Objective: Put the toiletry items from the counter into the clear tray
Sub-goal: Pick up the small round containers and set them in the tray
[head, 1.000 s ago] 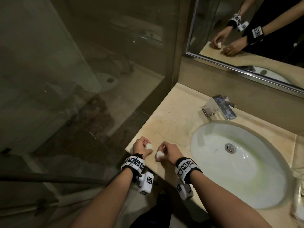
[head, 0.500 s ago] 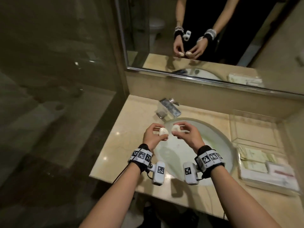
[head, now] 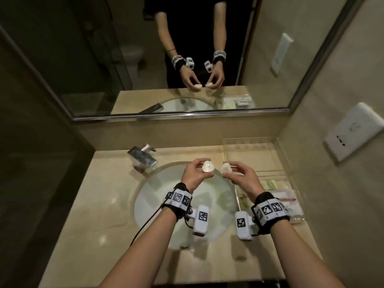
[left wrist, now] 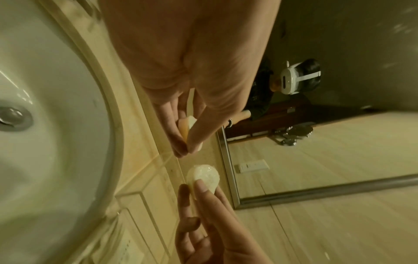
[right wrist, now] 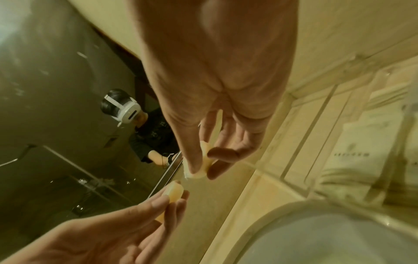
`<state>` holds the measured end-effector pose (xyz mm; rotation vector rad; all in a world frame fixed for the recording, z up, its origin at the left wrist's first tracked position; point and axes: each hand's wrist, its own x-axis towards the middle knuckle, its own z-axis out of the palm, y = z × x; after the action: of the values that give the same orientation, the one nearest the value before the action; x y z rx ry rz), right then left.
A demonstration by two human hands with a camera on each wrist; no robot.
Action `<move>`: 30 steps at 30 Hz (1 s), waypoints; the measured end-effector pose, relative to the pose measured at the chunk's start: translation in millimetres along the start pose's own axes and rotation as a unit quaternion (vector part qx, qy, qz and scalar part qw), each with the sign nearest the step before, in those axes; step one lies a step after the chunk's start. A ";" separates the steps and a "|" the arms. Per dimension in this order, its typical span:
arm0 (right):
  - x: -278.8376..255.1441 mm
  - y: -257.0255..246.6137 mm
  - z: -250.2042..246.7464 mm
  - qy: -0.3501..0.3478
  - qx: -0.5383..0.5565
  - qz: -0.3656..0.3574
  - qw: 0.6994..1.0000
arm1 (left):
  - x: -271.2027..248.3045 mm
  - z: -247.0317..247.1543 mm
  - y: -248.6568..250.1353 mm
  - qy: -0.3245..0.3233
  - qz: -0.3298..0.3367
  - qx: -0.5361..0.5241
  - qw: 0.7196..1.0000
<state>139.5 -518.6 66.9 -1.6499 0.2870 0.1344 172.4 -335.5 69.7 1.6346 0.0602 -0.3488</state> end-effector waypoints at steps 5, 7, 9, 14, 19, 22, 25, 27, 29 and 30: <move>9.3 5.3 -61.5 0.074 0.041 0.035 0.996 | 29.3 64.1 6.4 -0.042 0.003 0.030 0.999; 11.3 7.8 -83.4 0.096 0.060 0.040 0.993 | 38.6 87.0 8.9 -0.052 0.000 0.030 0.998; 12.7 10.7 -100.8 0.110 0.090 0.046 0.989 | 46.0 106.8 11.5 -0.066 -0.008 0.029 0.997; 13.4 11.0 -128.2 0.121 0.196 0.062 0.971 | 58.4 142.4 16.4 -0.107 -0.033 0.028 0.993; 8.9 13.4 -138.6 0.134 0.191 0.077 0.969 | 69.2 160.1 11.3 -0.133 -0.033 0.000 0.991; 5.3 17.4 -140.1 0.146 0.210 0.075 0.964 | 71.0 165.7 5.9 -0.138 -0.061 -0.035 0.988; 0.5 18.2 -139.1 0.172 0.172 0.045 0.969 | 70.7 171.4 4.2 -0.145 -0.084 -0.022 0.986; -1.6 20.2 -138.5 0.175 0.098 0.018 0.980 | 71.0 174.2 2.3 -0.164 -0.117 -0.025 0.979; -1.8 23.7 -138.8 0.169 0.060 0.000 0.984 | 72.9 175.1 -3.1 -0.175 -0.136 -0.038 0.974; -2.0 25.4 -139.5 0.168 0.048 -0.013 0.985 | 73.9 174.7 -6.1 -0.175 -0.141 -0.046 0.973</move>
<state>119.3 -658.6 57.3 -1.5753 0.5190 -0.1786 208.2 -518.8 35.2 1.4538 0.0412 -0.8357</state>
